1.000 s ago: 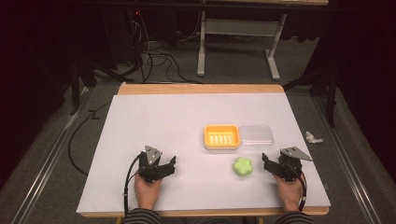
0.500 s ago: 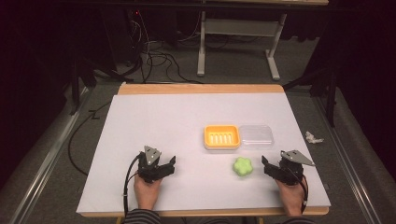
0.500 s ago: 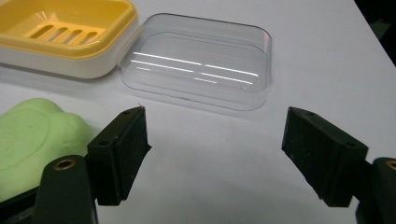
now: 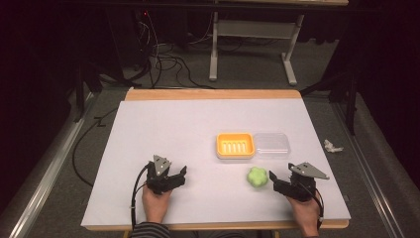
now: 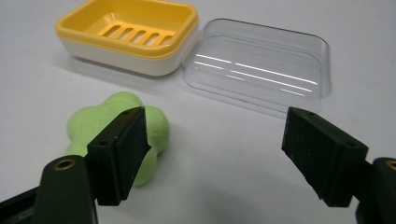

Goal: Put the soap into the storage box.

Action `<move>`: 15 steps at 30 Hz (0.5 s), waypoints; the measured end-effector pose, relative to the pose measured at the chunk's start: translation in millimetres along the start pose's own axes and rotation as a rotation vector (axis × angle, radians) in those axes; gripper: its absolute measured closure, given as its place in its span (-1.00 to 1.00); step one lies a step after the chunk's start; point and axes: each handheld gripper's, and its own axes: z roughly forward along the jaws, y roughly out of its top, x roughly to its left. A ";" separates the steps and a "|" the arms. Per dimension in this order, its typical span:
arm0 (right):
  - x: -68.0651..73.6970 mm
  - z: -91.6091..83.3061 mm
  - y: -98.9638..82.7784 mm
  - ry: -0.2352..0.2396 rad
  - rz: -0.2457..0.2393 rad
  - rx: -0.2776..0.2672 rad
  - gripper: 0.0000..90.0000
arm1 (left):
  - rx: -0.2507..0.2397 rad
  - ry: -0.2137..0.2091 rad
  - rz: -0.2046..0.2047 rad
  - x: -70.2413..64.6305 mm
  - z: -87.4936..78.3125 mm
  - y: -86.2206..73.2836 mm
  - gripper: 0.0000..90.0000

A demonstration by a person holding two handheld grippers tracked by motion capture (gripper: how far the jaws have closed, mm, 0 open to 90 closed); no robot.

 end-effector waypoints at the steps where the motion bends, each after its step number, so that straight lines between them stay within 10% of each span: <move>1: 2.3 0.1 0.5 0.005 -0.008 0.000 -0.49 | -0.001 0.000 0.002 0.1 -0.1 -0.1 -0.53; 15: 30.9 14.3 9.2 0.092 -0.101 0.029 -0.49 | -0.014 0.001 -0.017 1.5 -0.8 1.5 -0.54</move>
